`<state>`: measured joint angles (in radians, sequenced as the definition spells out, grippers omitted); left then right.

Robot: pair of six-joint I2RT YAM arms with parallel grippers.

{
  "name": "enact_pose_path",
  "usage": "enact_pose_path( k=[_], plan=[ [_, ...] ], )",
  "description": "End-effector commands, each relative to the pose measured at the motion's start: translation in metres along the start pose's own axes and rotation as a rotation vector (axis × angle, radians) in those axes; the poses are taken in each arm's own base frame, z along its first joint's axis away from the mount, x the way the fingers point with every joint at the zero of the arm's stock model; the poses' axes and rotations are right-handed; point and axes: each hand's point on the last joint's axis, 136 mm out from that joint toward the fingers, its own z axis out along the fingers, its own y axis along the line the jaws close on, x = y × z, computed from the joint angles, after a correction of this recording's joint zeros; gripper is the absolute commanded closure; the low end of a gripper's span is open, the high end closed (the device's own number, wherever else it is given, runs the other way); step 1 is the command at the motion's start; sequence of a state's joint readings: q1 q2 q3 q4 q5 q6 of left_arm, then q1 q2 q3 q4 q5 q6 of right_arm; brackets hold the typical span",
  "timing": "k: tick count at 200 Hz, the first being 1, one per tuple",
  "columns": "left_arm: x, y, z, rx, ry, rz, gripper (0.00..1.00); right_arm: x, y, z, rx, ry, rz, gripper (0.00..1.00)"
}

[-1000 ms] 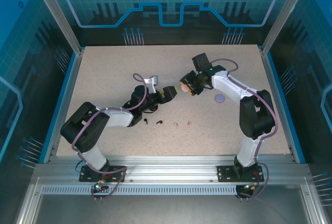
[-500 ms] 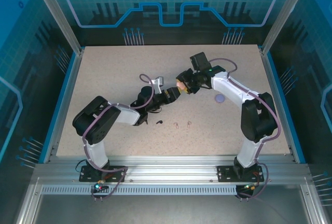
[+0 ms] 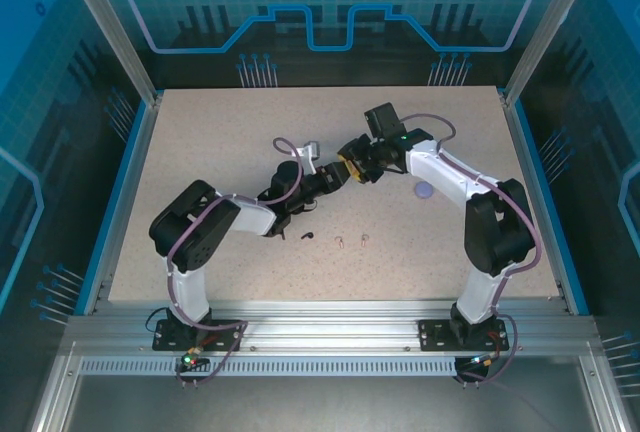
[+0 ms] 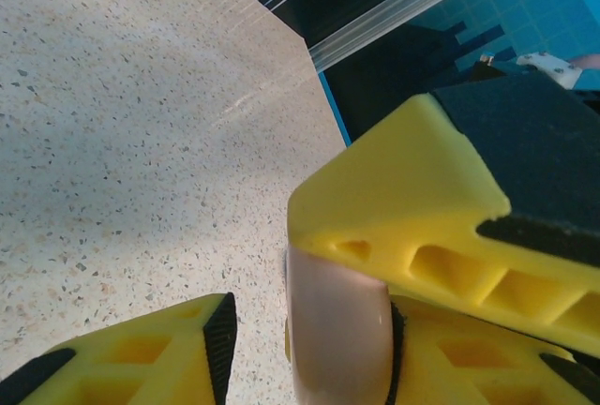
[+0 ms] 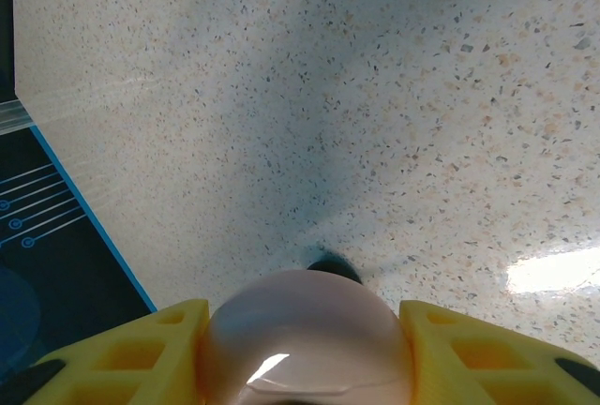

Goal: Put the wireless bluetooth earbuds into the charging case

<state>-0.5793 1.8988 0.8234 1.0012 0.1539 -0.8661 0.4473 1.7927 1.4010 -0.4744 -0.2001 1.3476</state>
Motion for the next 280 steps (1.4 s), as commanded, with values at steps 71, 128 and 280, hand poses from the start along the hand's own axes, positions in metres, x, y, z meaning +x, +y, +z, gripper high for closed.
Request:
enact_pose_path(
  k=[71, 128, 280],
  plan=[
    [-0.01, -0.008, 0.01, 0.027, -0.042, 0.017, 0.78, 0.012, 0.006, -0.006, -0.03, 0.026, -0.007, 0.52],
    [-0.009, -0.01, 0.007, 0.03, -0.034, 0.013, 0.97, 0.009, 0.015, -0.013, -0.066, 0.018, -0.014, 0.37],
    [0.003, -0.093, -0.062, 0.186, 0.364, 0.248, 1.0, 0.022, -0.02, -0.126, -0.448, -0.173, -0.842, 0.25]
  ],
)
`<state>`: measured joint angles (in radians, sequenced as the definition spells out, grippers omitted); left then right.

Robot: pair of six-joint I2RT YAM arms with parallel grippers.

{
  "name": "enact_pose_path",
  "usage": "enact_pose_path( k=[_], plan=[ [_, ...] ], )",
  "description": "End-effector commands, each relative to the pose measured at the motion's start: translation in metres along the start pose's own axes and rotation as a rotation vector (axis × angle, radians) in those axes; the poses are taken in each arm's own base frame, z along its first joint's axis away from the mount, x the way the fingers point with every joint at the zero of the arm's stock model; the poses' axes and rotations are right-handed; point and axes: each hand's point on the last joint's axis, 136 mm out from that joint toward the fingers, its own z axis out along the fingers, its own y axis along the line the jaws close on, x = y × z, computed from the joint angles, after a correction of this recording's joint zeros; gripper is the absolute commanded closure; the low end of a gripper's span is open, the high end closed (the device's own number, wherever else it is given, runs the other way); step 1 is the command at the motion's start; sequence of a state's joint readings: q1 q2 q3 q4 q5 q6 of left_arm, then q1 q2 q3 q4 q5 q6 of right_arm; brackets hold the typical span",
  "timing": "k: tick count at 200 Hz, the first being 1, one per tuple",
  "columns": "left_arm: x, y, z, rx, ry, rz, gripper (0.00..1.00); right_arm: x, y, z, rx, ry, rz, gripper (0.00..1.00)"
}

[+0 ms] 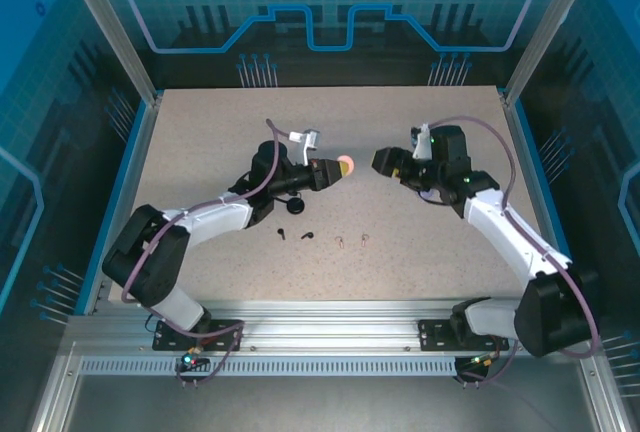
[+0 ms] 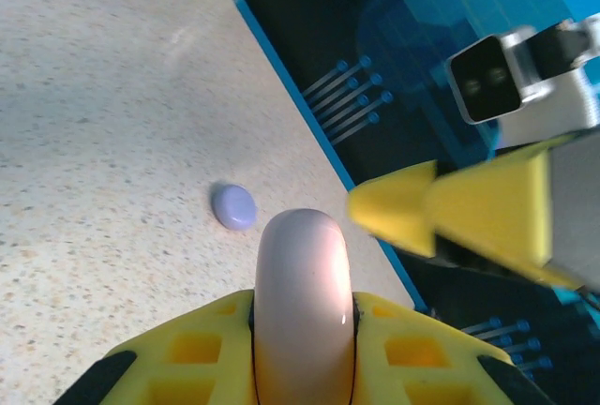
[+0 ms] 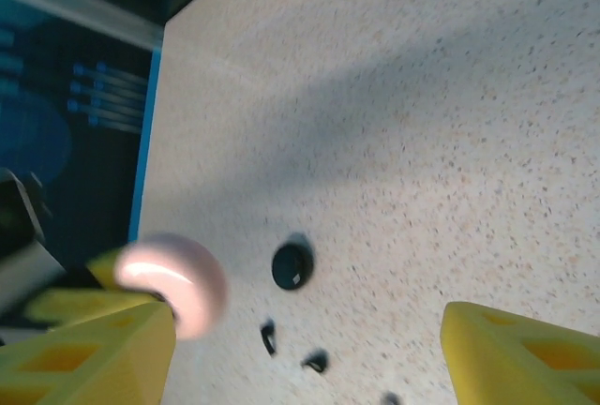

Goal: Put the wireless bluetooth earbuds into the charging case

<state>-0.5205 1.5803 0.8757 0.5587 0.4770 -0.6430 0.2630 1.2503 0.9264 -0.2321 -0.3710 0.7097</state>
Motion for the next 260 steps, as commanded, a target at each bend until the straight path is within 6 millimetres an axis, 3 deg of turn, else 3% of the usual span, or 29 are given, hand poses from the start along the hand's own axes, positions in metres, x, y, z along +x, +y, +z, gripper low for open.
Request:
enact_pose_path(
  k=[1, 41, 123, 148, 189, 209, 229, 260],
  plan=[
    [0.011, -0.02, -0.007, 0.061, 0.126, 0.062, 1.0, 0.008, 0.026, -0.008, -0.159, -0.026, -0.21, 0.25],
    [0.013, -0.028, -0.003, 0.1, 0.174, 0.054, 1.0, 0.026, 0.041, -0.01, -0.272, 0.006, -0.302, 0.25],
    [0.006, -0.036, -0.001, 0.119, 0.172, 0.057, 1.0, 0.025, 0.053, 0.012, -0.29, 0.05, -0.333, 0.27],
    [0.005, -0.041, -0.003, 0.135, 0.173, 0.065, 1.0, 0.024, 0.041, 0.023, -0.238, 0.056, -0.321, 0.28],
    [0.005, -0.05, -0.01, 0.157, 0.173, 0.079, 1.0, 0.006, -0.011, 0.031, -0.129, 0.003, -0.183, 0.32],
    [0.005, -0.053, -0.012, 0.164, 0.168, 0.083, 1.0, 0.002, -0.026, 0.035, -0.103, 0.005, -0.128, 0.34],
    [0.006, -0.051, -0.013, 0.155, 0.163, 0.087, 1.0, 0.004, -0.021, 0.029, -0.131, 0.014, -0.12, 0.35],
    [0.007, -0.047, -0.012, 0.149, 0.156, 0.087, 1.0, 0.009, 0.002, 0.003, -0.187, -0.008, -0.159, 0.35]
  ],
)
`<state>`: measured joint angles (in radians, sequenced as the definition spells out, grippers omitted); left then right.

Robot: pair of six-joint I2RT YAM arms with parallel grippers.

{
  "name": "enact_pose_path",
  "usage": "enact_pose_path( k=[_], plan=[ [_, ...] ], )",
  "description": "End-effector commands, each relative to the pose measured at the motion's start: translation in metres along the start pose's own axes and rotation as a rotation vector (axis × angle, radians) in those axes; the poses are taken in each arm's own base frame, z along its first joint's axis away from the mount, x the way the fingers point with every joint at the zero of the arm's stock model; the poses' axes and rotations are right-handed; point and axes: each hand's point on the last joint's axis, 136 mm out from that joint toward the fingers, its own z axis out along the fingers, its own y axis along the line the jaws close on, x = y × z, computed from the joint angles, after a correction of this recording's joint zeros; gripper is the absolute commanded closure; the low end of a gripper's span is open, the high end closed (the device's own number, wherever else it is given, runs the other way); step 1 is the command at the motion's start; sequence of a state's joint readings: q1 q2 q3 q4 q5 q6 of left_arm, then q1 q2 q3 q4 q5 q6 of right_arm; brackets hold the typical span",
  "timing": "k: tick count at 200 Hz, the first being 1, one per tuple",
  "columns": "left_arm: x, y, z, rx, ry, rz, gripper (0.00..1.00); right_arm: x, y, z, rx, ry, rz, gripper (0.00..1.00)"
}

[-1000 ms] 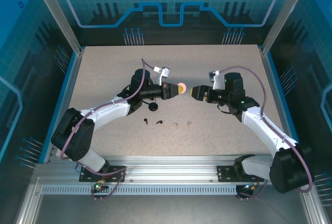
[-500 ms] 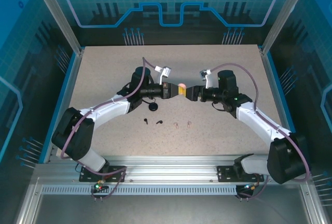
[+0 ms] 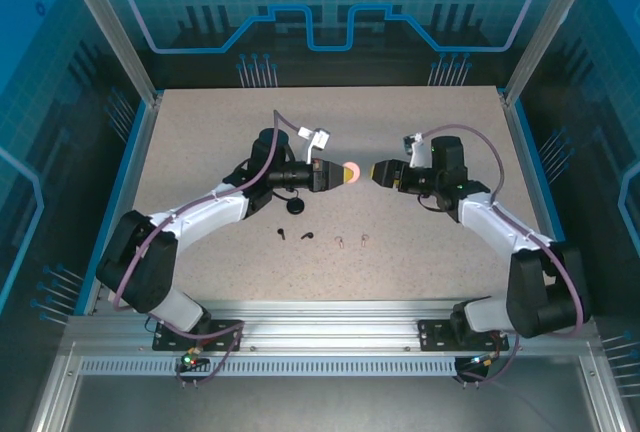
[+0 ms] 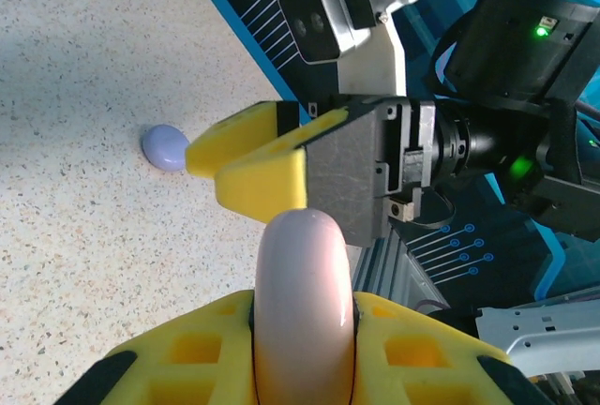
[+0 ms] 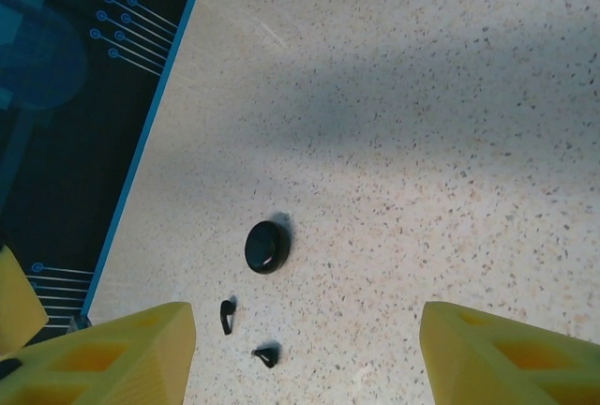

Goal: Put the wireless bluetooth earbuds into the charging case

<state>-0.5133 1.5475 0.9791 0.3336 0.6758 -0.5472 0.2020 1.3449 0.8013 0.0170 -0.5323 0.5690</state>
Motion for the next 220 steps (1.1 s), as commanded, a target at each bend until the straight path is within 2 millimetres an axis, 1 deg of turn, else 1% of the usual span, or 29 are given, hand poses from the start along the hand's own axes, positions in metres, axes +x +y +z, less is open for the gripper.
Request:
enact_pose_path(
  k=[1, 19, 40, 54, 67, 69, 77, 96, 111, 130, 155, 163, 166, 182, 194, 220],
  plan=[
    [-0.004, -0.014, -0.004, 0.039, -0.016, 0.052, 1.0, -0.003, 0.028, -0.021, -0.069, -0.035, -0.036, 0.35],
    [-0.004, -0.013, -0.002, 0.045, -0.012, 0.049, 1.0, -0.006, 0.049, -0.032, -0.113, -0.052, -0.075, 0.33],
    [-0.004, -0.012, 0.0, 0.045, -0.009, 0.048, 1.0, -0.011, 0.069, -0.034, -0.141, -0.056, -0.108, 0.33],
    [-0.005, -0.011, 0.0, 0.044, -0.009, 0.048, 1.0, -0.013, 0.078, -0.031, -0.15, -0.044, -0.126, 0.33],
    [-0.006, -0.012, 0.001, 0.045, -0.009, 0.05, 1.0, -0.007, 0.08, -0.023, -0.154, -0.019, -0.129, 0.33],
    [-0.006, -0.012, 0.0, 0.045, -0.01, 0.051, 1.0, -0.013, 0.087, -0.025, -0.166, -0.03, -0.143, 0.34],
    [-0.006, -0.012, 0.001, 0.045, -0.009, 0.05, 1.0, -0.014, 0.093, -0.022, -0.175, -0.027, -0.156, 0.34],
    [-0.007, -0.012, 0.001, 0.045, -0.011, 0.05, 1.0, -0.011, 0.096, -0.014, -0.173, -0.009, -0.163, 0.34],
    [-0.007, -0.014, 0.0, 0.05, -0.012, 0.053, 1.0, -0.009, 0.091, -0.007, -0.156, 0.001, -0.16, 0.35],
    [-0.008, -0.016, -0.001, 0.053, -0.014, 0.058, 1.0, -0.007, 0.076, 0.0, -0.117, 0.006, -0.144, 0.36],
    [-0.01, -0.023, -0.005, 0.063, -0.021, 0.071, 1.0, -0.004, 0.051, 0.007, -0.071, 0.015, -0.104, 0.38],
    [-0.011, -0.025, -0.006, 0.065, -0.022, 0.073, 1.0, -0.007, 0.046, 0.007, -0.068, 0.006, -0.095, 0.38],
    [-0.011, -0.026, -0.006, 0.066, -0.024, 0.074, 1.0, 0.0, 0.038, 0.009, -0.057, 0.021, -0.078, 0.38],
    [-0.012, -0.029, -0.008, 0.071, -0.025, 0.08, 1.0, 0.004, 0.026, 0.011, -0.043, 0.024, -0.055, 0.39],
    [-0.013, -0.03, -0.008, 0.073, -0.027, 0.083, 1.0, 0.006, 0.022, 0.013, -0.044, 0.03, -0.043, 0.39],
    [-0.013, -0.03, -0.008, 0.073, -0.027, 0.083, 1.0, 0.006, 0.025, 0.015, -0.062, 0.035, -0.04, 0.39]
  ],
)
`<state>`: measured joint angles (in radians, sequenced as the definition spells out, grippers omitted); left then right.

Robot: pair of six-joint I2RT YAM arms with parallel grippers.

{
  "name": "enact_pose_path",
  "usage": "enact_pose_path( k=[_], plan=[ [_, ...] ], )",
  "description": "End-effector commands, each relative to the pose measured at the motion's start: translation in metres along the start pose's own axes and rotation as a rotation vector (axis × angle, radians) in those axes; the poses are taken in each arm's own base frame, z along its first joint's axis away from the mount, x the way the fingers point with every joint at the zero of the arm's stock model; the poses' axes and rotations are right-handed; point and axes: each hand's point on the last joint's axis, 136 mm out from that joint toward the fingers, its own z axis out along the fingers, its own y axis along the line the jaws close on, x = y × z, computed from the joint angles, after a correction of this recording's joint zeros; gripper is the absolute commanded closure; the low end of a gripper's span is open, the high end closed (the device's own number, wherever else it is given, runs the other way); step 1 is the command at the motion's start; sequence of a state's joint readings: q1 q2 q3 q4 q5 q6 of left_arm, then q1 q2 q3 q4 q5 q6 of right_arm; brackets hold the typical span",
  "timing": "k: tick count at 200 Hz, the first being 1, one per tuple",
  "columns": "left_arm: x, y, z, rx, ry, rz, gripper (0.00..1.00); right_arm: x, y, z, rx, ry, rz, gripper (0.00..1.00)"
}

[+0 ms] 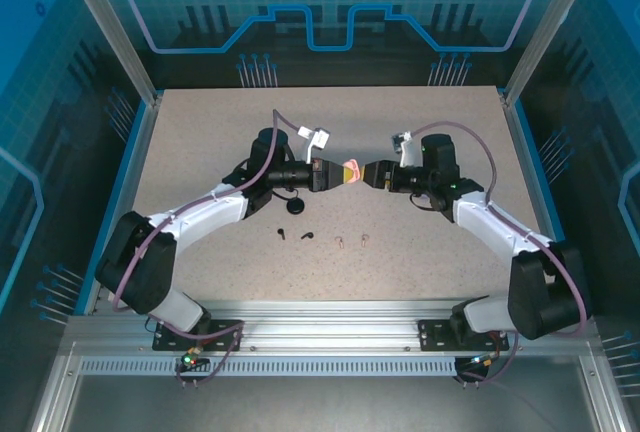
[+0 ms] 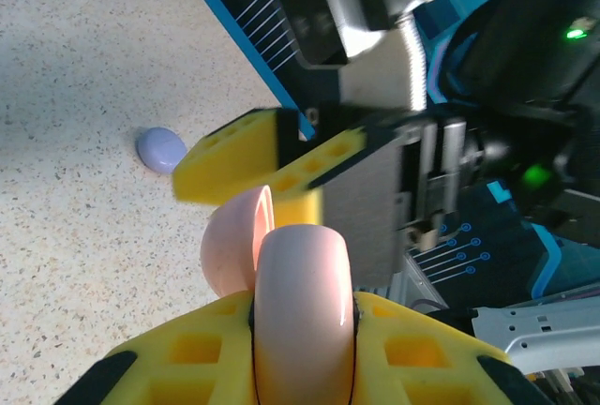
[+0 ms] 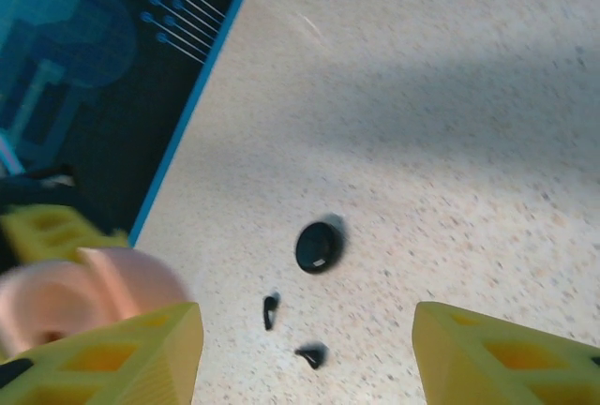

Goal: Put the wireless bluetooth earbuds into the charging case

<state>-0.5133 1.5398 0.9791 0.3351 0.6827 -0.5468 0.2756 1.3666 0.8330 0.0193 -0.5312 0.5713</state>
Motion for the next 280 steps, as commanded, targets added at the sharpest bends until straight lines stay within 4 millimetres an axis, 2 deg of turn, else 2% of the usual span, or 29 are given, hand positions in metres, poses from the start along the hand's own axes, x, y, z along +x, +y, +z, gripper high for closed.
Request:
enact_pose_path(
  k=[1, 28, 60, 74, 96, 135, 161, 164, 178, 229, 280],
  plan=[
    [-0.012, -0.027, -0.007, 0.064, -0.026, 0.076, 1.0, -0.002, 0.002, 0.002, -0.018, -0.006, -0.002, 0.39],
    [-0.012, -0.025, -0.006, 0.058, -0.026, 0.075, 1.0, -0.002, 0.008, -0.006, -0.021, -0.007, -0.017, 0.4],
    [-0.009, -0.019, -0.004, 0.049, -0.018, 0.07, 1.0, 0.002, 0.011, -0.032, 0.011, -0.02, -0.048, 0.4],
    [-0.008, -0.017, -0.003, 0.046, -0.017, 0.066, 1.0, 0.005, 0.02, -0.042, -0.004, -0.023, -0.075, 0.4],
    [-0.009, -0.019, -0.003, 0.052, -0.018, 0.068, 1.0, 0.006, 0.037, -0.048, -0.067, -0.025, -0.109, 0.42],
    [-0.011, -0.02, -0.003, 0.052, -0.02, 0.07, 1.0, 0.003, 0.053, -0.036, -0.093, 0.0, -0.146, 0.46],
    [-0.011, -0.022, -0.003, 0.056, -0.021, 0.072, 1.0, 0.005, 0.048, -0.023, -0.08, 0.021, -0.138, 0.48],
    [-0.012, -0.022, -0.004, 0.057, -0.023, 0.073, 1.0, -0.004, 0.055, -0.024, -0.089, 0.004, -0.15, 0.49],
    [-0.011, -0.021, -0.004, 0.057, -0.021, 0.072, 1.0, -0.007, 0.057, -0.021, -0.094, 0.002, -0.153, 0.49],
    [-0.011, -0.022, -0.003, 0.062, -0.022, 0.069, 1.0, -0.012, 0.053, -0.01, -0.082, 0.012, -0.143, 0.53],
    [-0.013, -0.023, -0.003, 0.061, -0.025, 0.076, 1.0, -0.003, 0.046, -0.006, -0.065, 0.038, -0.149, 0.61]
  ],
)
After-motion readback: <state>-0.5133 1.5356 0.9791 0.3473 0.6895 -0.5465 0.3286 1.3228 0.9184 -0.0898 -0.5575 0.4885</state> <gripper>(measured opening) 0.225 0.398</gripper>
